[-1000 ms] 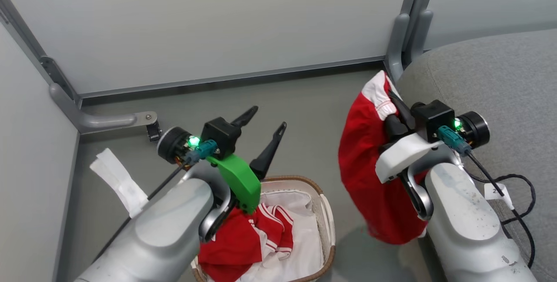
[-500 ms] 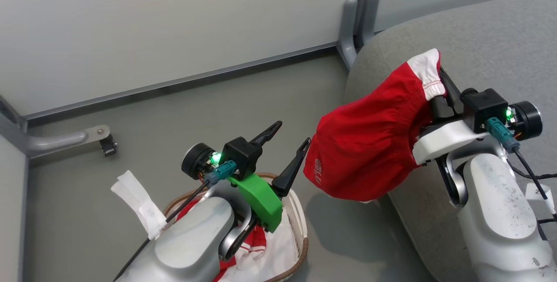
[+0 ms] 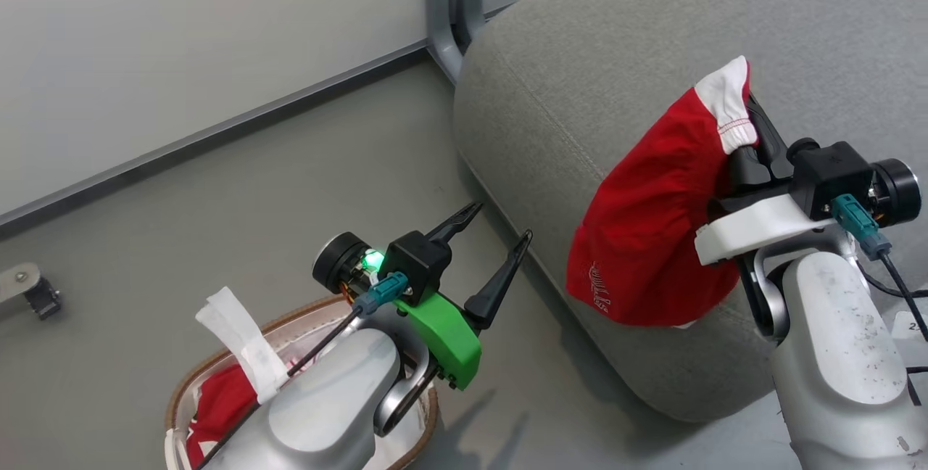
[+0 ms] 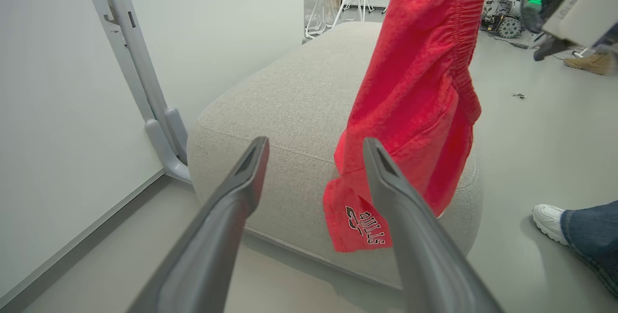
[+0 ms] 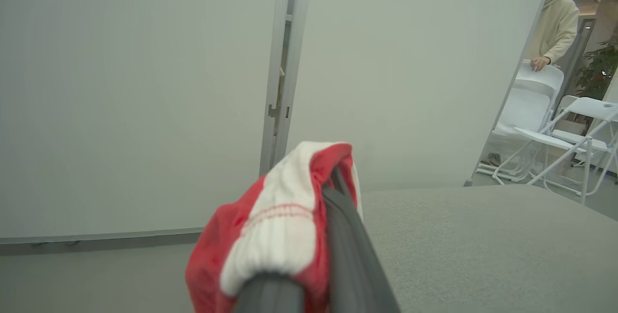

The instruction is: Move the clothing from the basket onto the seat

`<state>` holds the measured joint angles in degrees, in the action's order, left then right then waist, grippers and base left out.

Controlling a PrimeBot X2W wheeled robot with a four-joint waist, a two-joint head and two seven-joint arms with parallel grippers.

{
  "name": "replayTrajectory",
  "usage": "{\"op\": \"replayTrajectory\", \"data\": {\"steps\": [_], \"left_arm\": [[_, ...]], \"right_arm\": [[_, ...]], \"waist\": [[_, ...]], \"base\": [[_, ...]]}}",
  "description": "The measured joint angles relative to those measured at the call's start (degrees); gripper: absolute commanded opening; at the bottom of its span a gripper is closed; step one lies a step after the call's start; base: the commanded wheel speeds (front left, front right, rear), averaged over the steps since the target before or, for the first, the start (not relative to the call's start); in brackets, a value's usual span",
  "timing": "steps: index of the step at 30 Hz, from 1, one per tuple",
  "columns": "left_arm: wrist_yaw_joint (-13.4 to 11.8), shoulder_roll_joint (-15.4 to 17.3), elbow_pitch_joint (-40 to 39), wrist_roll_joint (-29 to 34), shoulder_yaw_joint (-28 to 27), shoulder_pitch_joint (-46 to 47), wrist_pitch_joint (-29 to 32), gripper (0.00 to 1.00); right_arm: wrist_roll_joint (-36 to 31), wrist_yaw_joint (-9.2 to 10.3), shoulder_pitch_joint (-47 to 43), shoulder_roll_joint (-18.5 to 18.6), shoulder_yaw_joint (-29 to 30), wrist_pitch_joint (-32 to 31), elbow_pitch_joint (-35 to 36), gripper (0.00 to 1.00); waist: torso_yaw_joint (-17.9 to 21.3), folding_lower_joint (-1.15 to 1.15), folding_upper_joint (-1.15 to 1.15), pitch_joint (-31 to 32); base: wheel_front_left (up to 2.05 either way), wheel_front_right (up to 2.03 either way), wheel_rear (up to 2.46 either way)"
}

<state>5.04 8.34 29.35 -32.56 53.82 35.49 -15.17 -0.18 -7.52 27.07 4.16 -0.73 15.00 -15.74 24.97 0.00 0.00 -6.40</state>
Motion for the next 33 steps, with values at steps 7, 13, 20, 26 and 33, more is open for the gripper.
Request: {"op": "replayTrajectory", "data": {"steps": [7,13,20,26,33], "left_arm": [[0.27,-0.11,0.56,0.63,-0.10,-0.09,0.01,1.00],[0.53,-0.46,0.76,1.00,0.25,-0.15,0.01,1.00],[0.47,-0.45,0.14,1.96,0.74,-0.16,0.00,1.00],[-0.34,0.63,-1.87,3.91,1.08,0.87,0.36,1.00],[-1.80,2.82,-7.28,5.77,1.55,3.28,1.90,1.00]], "right_arm": [[0.14,0.00,-1.10,-0.33,1.09,0.00,0.80,0.00],[0.12,0.00,-1.79,-0.57,3.18,0.00,1.04,0.00],[-0.31,0.00,1.62,-0.29,6.00,0.00,-0.22,0.00],[-0.34,0.00,11.53,4.56,7.95,-0.01,-3.13,0.00],[1.33,0.00,28.21,13.28,10.03,-3.86,-6.65,0.00]], "waist": [[4.69,0.00,0.00,-1.81],[5.03,0.00,0.00,-3.46],[2.41,0.00,0.00,-4.98],[0.18,0.00,0.00,-8.10],[-2.16,0.01,0.00,-13.22]], "base": [[0.00,0.00,0.00],[0.00,0.00,0.00],[0.00,0.00,0.00],[0.00,0.00,0.00],[0.00,0.00,0.00]]}}
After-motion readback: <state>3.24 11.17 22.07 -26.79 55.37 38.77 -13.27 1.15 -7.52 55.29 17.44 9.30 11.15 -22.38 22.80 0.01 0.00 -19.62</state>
